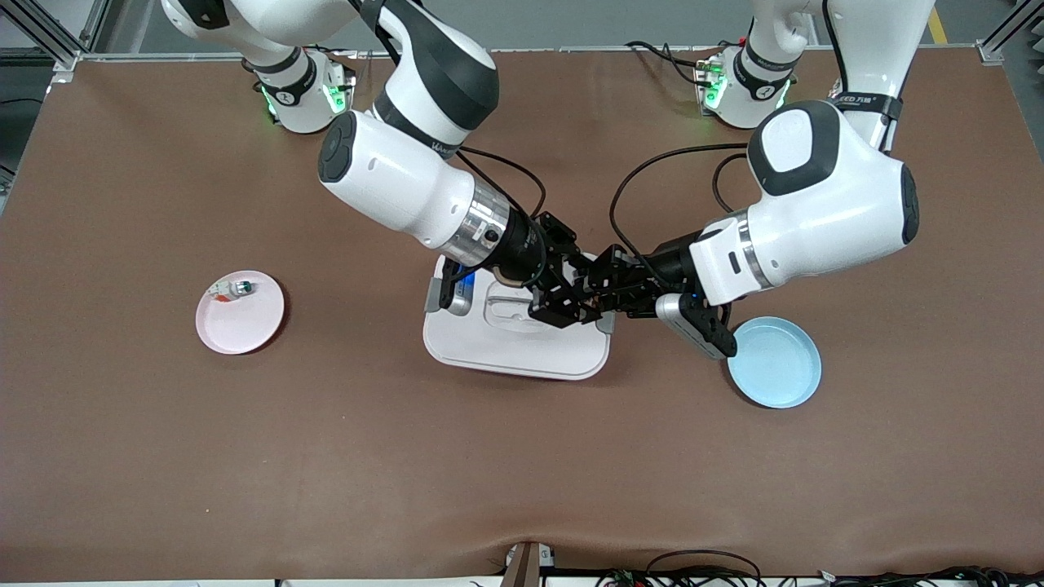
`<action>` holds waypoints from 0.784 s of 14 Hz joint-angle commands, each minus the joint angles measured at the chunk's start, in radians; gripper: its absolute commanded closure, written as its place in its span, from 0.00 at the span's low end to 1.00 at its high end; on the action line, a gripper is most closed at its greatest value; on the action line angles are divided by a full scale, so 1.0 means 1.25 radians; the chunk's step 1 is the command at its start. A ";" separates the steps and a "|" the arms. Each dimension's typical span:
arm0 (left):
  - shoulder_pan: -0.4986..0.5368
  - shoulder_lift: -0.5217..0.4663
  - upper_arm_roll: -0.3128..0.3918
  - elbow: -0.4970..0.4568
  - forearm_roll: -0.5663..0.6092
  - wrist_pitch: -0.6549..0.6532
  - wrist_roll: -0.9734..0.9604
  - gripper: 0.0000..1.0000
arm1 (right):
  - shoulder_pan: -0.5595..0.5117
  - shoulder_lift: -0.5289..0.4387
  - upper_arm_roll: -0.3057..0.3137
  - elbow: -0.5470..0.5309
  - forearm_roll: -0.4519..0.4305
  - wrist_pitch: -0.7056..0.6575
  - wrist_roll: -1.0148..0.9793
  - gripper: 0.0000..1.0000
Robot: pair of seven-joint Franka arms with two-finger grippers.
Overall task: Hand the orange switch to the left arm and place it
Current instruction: 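Grasp the switch with the left gripper and open the right gripper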
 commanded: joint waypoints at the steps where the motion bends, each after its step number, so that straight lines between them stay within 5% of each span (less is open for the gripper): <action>1: 0.008 0.005 0.002 0.013 0.003 -0.001 0.035 1.00 | -0.037 0.009 0.002 0.032 0.008 -0.068 -0.033 0.00; 7: 0.042 -0.033 0.010 0.008 0.018 -0.069 0.043 1.00 | -0.143 -0.021 0.002 0.034 0.008 -0.313 -0.248 0.00; 11: 0.095 -0.125 0.011 0.013 0.161 -0.207 0.024 1.00 | -0.272 -0.051 -0.007 0.034 -0.001 -0.515 -0.462 0.00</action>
